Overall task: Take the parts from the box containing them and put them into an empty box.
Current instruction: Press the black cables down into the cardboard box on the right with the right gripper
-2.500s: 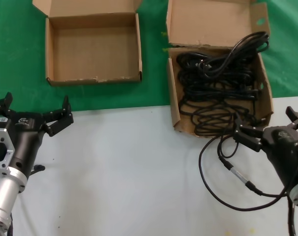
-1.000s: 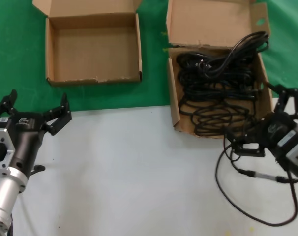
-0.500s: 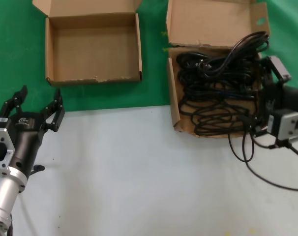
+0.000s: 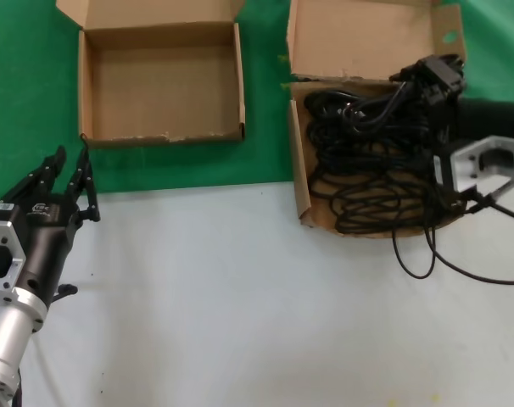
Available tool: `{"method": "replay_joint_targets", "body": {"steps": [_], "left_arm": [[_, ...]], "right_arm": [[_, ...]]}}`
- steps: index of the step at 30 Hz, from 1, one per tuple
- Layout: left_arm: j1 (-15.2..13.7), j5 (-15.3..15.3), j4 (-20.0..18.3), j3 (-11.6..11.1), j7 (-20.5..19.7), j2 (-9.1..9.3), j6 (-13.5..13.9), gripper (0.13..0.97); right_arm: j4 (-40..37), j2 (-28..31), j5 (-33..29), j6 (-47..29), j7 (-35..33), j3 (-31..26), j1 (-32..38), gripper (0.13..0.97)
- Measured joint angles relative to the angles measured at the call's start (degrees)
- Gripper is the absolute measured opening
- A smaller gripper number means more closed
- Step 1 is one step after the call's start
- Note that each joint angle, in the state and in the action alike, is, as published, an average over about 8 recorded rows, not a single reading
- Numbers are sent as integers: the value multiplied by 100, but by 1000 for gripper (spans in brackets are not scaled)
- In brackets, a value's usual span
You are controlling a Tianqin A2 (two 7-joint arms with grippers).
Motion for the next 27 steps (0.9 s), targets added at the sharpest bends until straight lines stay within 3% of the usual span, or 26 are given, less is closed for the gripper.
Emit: {"method": "replay_joint_targets", "body": {"steps": [11,17,21,27], "left_arm": [[0,0,0,0,0,0,0,182],[0,0,0,0,0,0,0,159],[0,0,0,0,0,0,0,145],[0,0,0,0,0,0,0,145]], "right_arm": [[-939,-373,147,50,-556,-299,660,865],[-1252,-502,199,128,-754,-408,824,769],[-1382,-554,229,149,-807,-457,885,769],[-1504,-602,248,169,-822,-507,941,624]]}}
